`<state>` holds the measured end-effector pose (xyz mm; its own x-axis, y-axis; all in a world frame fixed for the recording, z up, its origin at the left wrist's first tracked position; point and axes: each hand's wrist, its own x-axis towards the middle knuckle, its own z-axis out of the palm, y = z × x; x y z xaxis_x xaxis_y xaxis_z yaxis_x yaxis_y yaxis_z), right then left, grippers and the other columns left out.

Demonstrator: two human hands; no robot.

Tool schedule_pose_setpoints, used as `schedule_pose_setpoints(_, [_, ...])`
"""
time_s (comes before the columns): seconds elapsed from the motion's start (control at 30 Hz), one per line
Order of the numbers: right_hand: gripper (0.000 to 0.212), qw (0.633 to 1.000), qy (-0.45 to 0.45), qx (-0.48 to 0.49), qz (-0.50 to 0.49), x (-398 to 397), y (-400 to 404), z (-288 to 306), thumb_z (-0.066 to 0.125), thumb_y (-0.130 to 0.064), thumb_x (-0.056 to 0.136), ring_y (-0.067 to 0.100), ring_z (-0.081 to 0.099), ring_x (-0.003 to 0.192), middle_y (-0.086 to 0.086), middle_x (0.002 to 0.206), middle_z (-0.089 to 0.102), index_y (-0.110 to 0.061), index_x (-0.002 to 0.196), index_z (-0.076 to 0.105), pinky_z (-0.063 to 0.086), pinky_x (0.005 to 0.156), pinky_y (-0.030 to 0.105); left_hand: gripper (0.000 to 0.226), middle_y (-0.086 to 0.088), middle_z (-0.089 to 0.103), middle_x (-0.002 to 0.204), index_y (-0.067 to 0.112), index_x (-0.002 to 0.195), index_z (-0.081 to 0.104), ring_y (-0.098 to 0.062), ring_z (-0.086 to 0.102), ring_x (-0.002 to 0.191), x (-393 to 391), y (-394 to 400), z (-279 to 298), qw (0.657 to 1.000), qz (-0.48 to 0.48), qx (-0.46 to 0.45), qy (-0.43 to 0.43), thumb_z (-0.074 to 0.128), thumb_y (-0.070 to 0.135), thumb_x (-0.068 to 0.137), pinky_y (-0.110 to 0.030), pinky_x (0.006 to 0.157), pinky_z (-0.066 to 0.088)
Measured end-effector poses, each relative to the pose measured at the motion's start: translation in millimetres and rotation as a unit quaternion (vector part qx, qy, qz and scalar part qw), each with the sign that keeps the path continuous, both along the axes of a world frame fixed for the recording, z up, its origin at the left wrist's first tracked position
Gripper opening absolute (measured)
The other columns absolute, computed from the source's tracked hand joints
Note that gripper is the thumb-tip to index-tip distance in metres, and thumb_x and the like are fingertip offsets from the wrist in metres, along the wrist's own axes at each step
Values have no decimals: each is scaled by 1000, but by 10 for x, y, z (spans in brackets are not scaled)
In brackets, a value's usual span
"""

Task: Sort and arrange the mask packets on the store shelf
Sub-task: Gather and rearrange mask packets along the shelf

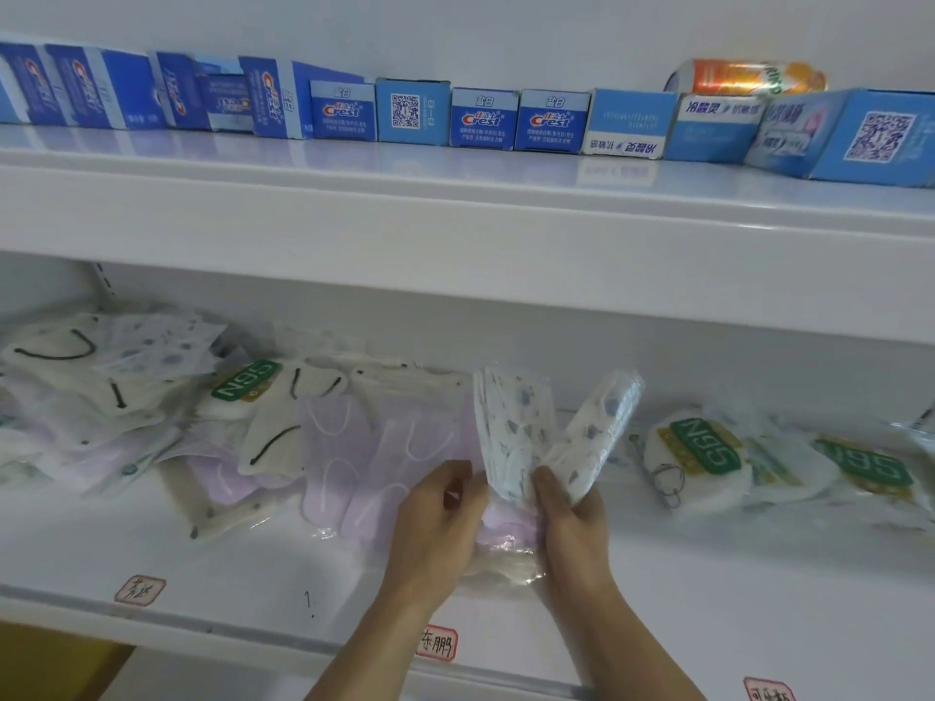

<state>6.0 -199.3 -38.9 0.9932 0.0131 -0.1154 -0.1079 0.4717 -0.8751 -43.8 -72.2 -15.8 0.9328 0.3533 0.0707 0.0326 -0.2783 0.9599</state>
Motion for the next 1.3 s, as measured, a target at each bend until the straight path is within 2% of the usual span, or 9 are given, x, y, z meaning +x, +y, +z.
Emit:
schedule_pose_setpoints(0.3, [22,998,-14,-61,-13,20,-44,-42,55,-8,102,36,73,101,15,109,76,-10,122,63,57,91,61,18,20,74,87,38,101,72,-3,69,80,5,-28,-44,997,22,72,3,70,39,83,-37,76,58])
schedule_pose_setpoints(0.43, [18,992,-8,-125,-33,63,-86,-107,60,-8,98,32,75,94,11,100,78,-14,111,70,58,87,61,5,3,71,77,22,87,70,-15,66,72,32,209,-24,997,61,33,18,75,22,86,-30,68,54])
schedule_pose_setpoints(0.53, [15,990,-2,-137,-43,74,-102,-123,62,-7,96,29,76,90,8,95,78,-16,106,71,60,85,56,10,-15,58,75,5,85,59,-19,51,66,57,365,-8,996,84,31,15,68,2,84,-21,60,42])
schedule_pose_setpoints(0.7, [11,979,-5,-193,-64,88,-116,-100,63,-8,93,26,75,82,7,86,76,-13,99,69,60,68,38,42,5,63,96,20,118,55,-9,63,85,129,559,118,990,131,45,-8,69,2,83,-26,72,53])
schedule_pose_setpoints(0.87, [34,926,-37,-371,-68,250,-136,-88,65,-15,87,27,68,99,0,103,70,-18,120,56,52,67,30,62,-1,62,103,27,139,43,-19,64,80,173,925,104,974,119,181,62,63,2,86,-32,69,52])
schedule_pose_setpoints(0.97, [68,889,-58,-449,-69,302,-171,-72,68,-14,90,33,50,132,7,146,50,-16,150,37,45,103,40,65,-17,66,111,16,142,46,-38,65,96,159,1022,-39,936,113,307,130,70,15,81,-47,79,57])
schedule_pose_setpoints(1.07, [81,843,-82,-523,-92,247,-158,-112,75,-13,84,39,34,141,13,156,30,-18,153,32,38,107,51,72,-17,56,124,18,139,50,-40,55,112,137,979,-167,891,152,386,186,76,38,75,-51,90,51])
schedule_pose_setpoints(1.17, [94,778,-159,-588,-156,189,-124,-144,81,-14,76,43,22,148,17,162,18,-18,155,29,36,107,66,80,-18,40,146,25,143,46,-41,41,131,89,925,-200,876,211,388,197,76,54,74,-56,103,36])
schedule_pose_setpoints(1.3, [64,712,-335,-612,-77,104,-1,-154,82,-31,73,36,41,137,6,142,49,-27,132,57,45,100,60,84,-21,39,145,22,146,37,-42,40,131,-17,942,-236,904,268,285,173,75,52,77,-57,101,39])
